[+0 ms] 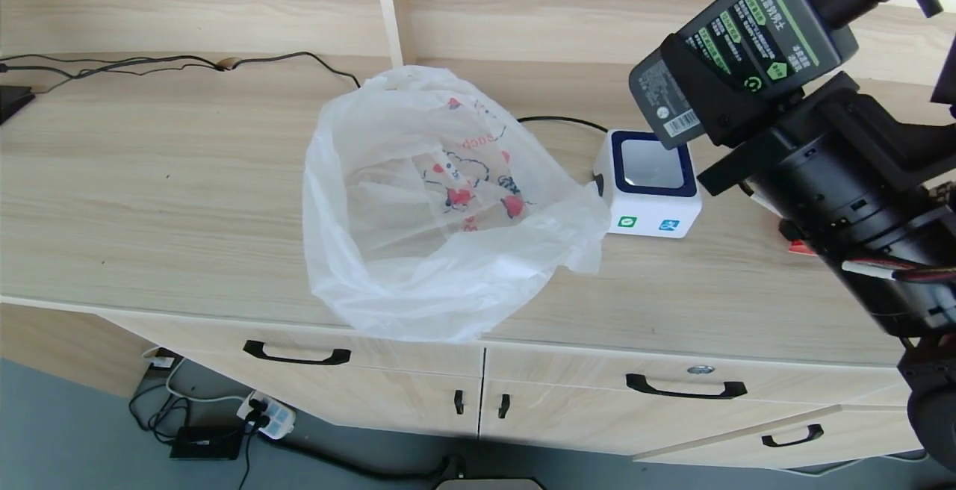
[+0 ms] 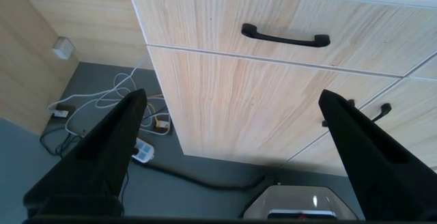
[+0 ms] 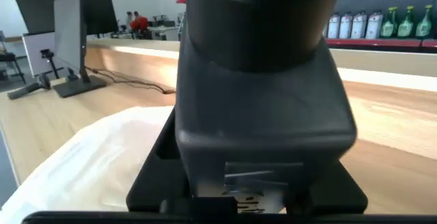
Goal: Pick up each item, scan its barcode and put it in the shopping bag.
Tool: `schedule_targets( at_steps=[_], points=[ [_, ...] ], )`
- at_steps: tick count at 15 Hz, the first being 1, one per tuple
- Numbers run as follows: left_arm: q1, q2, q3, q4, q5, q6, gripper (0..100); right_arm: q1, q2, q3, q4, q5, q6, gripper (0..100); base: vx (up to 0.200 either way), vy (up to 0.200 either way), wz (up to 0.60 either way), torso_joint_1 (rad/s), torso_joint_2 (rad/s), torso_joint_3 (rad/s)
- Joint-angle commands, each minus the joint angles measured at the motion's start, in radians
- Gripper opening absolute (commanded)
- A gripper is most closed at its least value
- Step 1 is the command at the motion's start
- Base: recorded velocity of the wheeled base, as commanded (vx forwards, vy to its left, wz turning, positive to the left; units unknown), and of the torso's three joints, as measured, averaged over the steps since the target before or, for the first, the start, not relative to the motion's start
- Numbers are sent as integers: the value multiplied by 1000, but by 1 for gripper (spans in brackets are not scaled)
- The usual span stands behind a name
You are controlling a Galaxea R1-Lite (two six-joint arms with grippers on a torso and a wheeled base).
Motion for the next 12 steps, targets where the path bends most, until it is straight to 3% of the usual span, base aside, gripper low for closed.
schedule_targets(
  at_steps=[1,6,8,10,12],
  points=[
    [0,0,0,0,0,-1,100,23,-66,95,1,-4,-2,0,0,0,600,-12,-7,7],
    [0,0,0,0,0,1,100,23,-71,66,1,-7,43,0,0,0,600,3,1,3],
    [0,0,0,1,0,1,100,25,-76,66,1,-170,181,0,0,0,600,5,2,2],
    [0,0,0,1,0,1,100,68,-88,72,13,-187,239,0,0,0,0,0,0,0],
    [0,0,0,1,0,1,100,20,-109,58,117,-226,334,0,0,0,0,0,0,0]
  ],
)
